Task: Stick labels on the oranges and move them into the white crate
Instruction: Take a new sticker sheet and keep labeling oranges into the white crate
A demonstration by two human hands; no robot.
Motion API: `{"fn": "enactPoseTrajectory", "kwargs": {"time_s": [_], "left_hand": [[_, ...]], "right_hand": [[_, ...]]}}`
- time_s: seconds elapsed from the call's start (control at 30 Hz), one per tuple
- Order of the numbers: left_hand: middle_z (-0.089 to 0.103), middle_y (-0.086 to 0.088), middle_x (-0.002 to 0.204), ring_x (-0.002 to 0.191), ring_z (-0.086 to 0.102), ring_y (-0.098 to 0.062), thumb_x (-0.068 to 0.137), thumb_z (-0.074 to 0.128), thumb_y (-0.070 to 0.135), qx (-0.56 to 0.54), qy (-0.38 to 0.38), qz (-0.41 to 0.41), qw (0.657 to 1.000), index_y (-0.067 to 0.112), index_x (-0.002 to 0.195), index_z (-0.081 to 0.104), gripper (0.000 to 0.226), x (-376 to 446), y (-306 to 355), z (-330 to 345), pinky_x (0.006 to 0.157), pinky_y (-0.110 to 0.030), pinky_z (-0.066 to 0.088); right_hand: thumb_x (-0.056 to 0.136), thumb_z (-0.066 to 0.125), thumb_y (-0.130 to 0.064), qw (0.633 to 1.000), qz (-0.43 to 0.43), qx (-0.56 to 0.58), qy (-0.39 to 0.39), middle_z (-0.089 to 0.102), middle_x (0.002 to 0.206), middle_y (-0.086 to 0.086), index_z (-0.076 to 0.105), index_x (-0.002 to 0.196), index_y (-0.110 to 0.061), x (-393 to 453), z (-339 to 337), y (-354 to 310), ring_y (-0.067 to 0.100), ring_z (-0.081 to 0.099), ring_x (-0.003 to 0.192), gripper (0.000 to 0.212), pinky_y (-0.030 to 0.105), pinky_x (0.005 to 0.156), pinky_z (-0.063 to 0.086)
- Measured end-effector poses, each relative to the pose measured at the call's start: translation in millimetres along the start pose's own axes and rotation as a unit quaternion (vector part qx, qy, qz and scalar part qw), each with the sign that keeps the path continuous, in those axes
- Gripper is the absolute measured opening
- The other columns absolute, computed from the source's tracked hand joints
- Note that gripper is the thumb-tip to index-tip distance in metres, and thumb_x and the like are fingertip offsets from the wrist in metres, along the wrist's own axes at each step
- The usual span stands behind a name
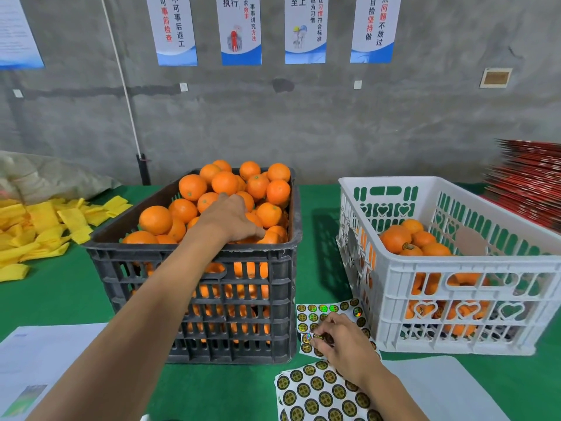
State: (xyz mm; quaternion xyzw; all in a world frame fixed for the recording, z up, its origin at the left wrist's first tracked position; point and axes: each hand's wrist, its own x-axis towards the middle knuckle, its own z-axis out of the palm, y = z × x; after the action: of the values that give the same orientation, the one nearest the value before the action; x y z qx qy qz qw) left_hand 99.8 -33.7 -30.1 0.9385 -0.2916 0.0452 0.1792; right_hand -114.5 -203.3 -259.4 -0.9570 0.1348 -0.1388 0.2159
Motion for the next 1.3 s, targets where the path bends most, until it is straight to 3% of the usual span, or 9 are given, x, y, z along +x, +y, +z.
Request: {"fn": "enactPoseTrajectory", "kwargs": {"time_s": [0.2, 0.37, 0.53, 0.73, 0.83, 0.97, 1.07, 1.2, 1.3], "left_hand": [[0.055, -0.01, 0.126, 0.107, 0.057, -0.027, 0.065, 0.085, 0.056, -0.002, 0.001, 0.004, 1.0, 0.015, 0.111, 0.061, 0.066, 0.3, -0.1, 0.0, 0.086, -0.04, 0.053], [0.053, -0.008, 0.121, 0.101, 0.057, -0.026, 0.065, 0.086, 0.054, -0.022, 0.006, 0.008, 1.0, 0.018, 0.104, 0.06, 0.059, -0.5, -1.1, 0.4, 0.078, -0.037, 0.051], [0.054, -0.007, 0.119, 0.102, 0.057, -0.026, 0.065, 0.087, 0.053, -0.027, 0.01, 0.01, 1.0, 0.021, 0.1, 0.057, 0.056, -0.1, -1.2, 1.0, 0.079, -0.037, 0.051], [0.055, -0.008, 0.122, 0.104, 0.058, -0.026, 0.064, 0.086, 0.055, -0.026, 0.006, 0.004, 1.0, 0.02, 0.103, 0.06, 0.059, -0.2, -0.7, 0.3, 0.084, -0.04, 0.053], [0.055, -0.008, 0.122, 0.103, 0.058, -0.027, 0.063, 0.087, 0.055, -0.027, 0.003, 0.0, 1.0, 0.019, 0.107, 0.061, 0.062, -0.6, -0.6, -0.1, 0.084, -0.041, 0.054], [0.056, -0.008, 0.123, 0.102, 0.06, -0.028, 0.062, 0.087, 0.054, -0.025, 0.002, -0.003, 1.0, 0.018, 0.108, 0.062, 0.063, -1.1, -0.3, -0.2, 0.085, -0.043, 0.055], [0.056, -0.008, 0.12, 0.099, 0.06, -0.028, 0.061, 0.087, 0.054, -0.026, 0.002, -0.005, 1.0, 0.018, 0.105, 0.062, 0.062, -1.5, -0.2, -0.4, 0.084, -0.044, 0.056], [0.056, -0.006, 0.115, 0.097, 0.059, -0.026, 0.06, 0.086, 0.054, -0.026, 0.005, -0.006, 1.0, 0.02, 0.1, 0.061, 0.058, -1.3, -0.2, -0.4, 0.081, -0.042, 0.055], [0.056, -0.005, 0.115, 0.095, 0.06, -0.026, 0.059, 0.086, 0.055, -0.032, 0.002, -0.006, 0.999, 0.02, 0.1, 0.06, 0.06, -0.4, -1.4, 0.5, 0.074, -0.038, 0.053]], "right_hand": [[0.096, 0.065, -0.038, 0.996, 0.025, 0.082, -0.013, 0.058, 0.1, -0.012, 0.063, 0.094, -0.028, -1.0, -9.0, -4.3, 0.008, 0.054, 0.101, 0.011, 0.029, 0.095, 0.045], [0.091, 0.067, -0.034, 0.992, 0.036, 0.121, -0.02, 0.058, 0.091, -0.013, 0.057, 0.087, -0.026, 0.7, -16.2, -4.1, 0.001, 0.051, 0.083, 0.013, 0.021, 0.08, 0.043], [0.094, 0.071, -0.033, 0.971, 0.054, 0.231, -0.046, 0.058, 0.077, -0.013, 0.052, 0.083, -0.025, 2.4, -21.3, -1.3, -0.005, 0.058, 0.073, 0.023, 0.026, 0.071, 0.045], [0.082, 0.077, -0.059, 0.952, 0.052, 0.298, -0.033, 0.041, 0.065, -0.003, 0.048, 0.076, -0.018, 3.8, -40.7, -2.2, 0.016, 0.038, 0.06, 0.051, 0.028, 0.064, 0.041], [0.082, 0.077, -0.059, 0.957, 0.046, 0.285, -0.033, 0.039, 0.055, -0.005, 0.046, 0.07, -0.016, 2.1, -40.0, -9.8, 0.012, 0.035, 0.05, 0.054, 0.024, 0.056, 0.039], [0.086, 0.075, -0.054, 0.987, 0.063, 0.146, -0.013, 0.052, 0.058, -0.005, 0.052, 0.072, -0.019, 1.0, -28.0, -16.5, 0.008, 0.043, 0.053, 0.044, 0.031, 0.064, 0.047], [0.086, 0.073, -0.054, 0.998, 0.023, 0.054, -0.028, 0.06, 0.08, -0.012, 0.059, 0.09, -0.03, -2.1, -23.9, -16.7, 0.003, 0.053, 0.072, 0.029, 0.027, 0.073, 0.049], [0.093, 0.065, -0.052, 0.998, -0.026, 0.002, -0.049, 0.054, 0.108, -0.018, 0.065, 0.124, -0.036, -3.9, -15.5, -12.8, 0.004, 0.053, 0.103, 0.035, 0.027, 0.091, 0.045], [0.099, 0.057, -0.046, 0.998, -0.045, -0.009, -0.033, 0.05, 0.108, -0.021, 0.067, 0.128, -0.035, -2.3, -9.9, -14.0, 0.003, 0.051, 0.106, 0.033, 0.023, 0.087, 0.038]]}}
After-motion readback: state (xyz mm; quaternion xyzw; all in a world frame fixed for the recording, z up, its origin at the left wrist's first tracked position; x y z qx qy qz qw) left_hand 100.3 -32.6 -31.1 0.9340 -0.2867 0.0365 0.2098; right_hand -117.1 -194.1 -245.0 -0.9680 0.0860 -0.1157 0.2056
